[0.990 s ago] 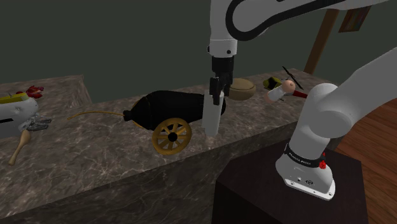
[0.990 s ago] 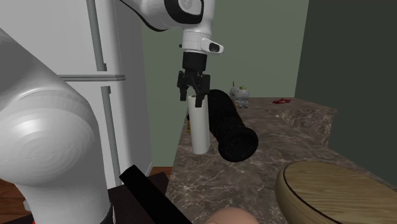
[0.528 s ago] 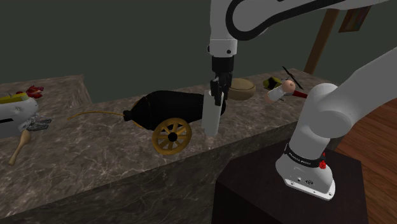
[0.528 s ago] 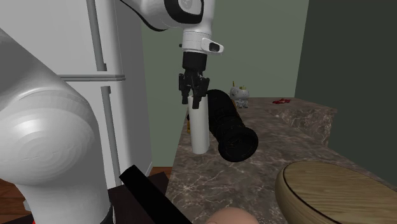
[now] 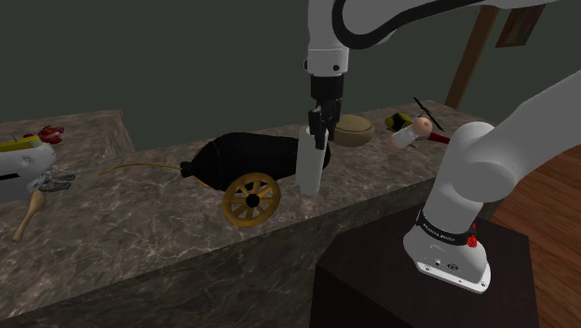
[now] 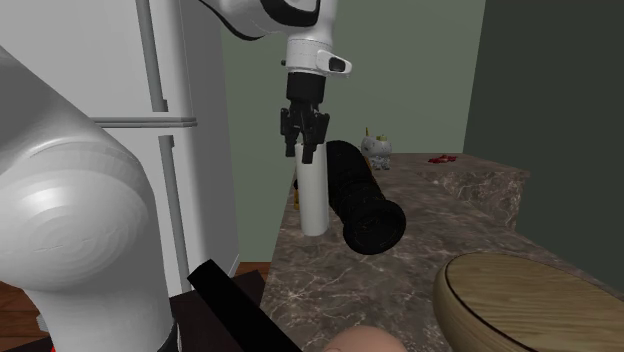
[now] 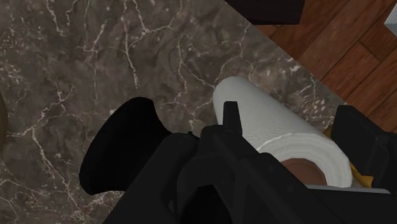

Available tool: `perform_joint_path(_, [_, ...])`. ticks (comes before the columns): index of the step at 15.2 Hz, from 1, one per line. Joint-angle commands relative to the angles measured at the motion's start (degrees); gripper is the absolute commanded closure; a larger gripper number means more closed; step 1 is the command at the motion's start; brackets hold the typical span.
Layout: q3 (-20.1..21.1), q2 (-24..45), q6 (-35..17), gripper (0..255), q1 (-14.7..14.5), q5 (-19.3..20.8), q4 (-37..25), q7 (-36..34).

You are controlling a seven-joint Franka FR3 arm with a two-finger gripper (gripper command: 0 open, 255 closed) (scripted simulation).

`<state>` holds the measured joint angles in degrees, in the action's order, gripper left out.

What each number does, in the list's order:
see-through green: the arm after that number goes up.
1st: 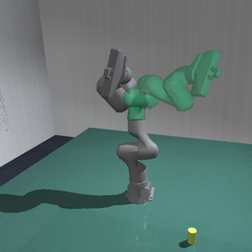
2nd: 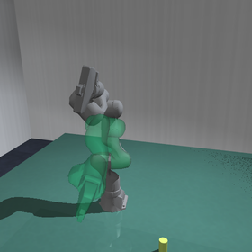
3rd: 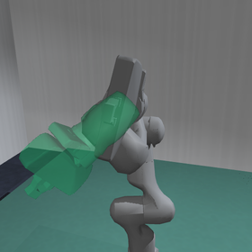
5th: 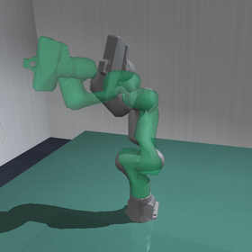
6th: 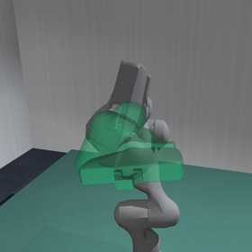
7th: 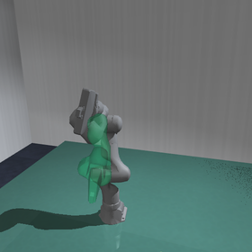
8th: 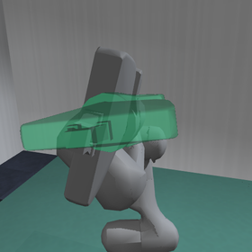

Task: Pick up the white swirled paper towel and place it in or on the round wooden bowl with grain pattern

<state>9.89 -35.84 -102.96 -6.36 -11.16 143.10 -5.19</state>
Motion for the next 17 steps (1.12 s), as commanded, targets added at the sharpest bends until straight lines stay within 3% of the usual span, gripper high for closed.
perform_joint_path(1, [-0.1,0.0,1.4,255,0.0,0.1,-1.4,-0.2])
perform_joint_path(17, [-1.2,0.5,13.5,255,0.4,1.1,-14.0,-1.4])
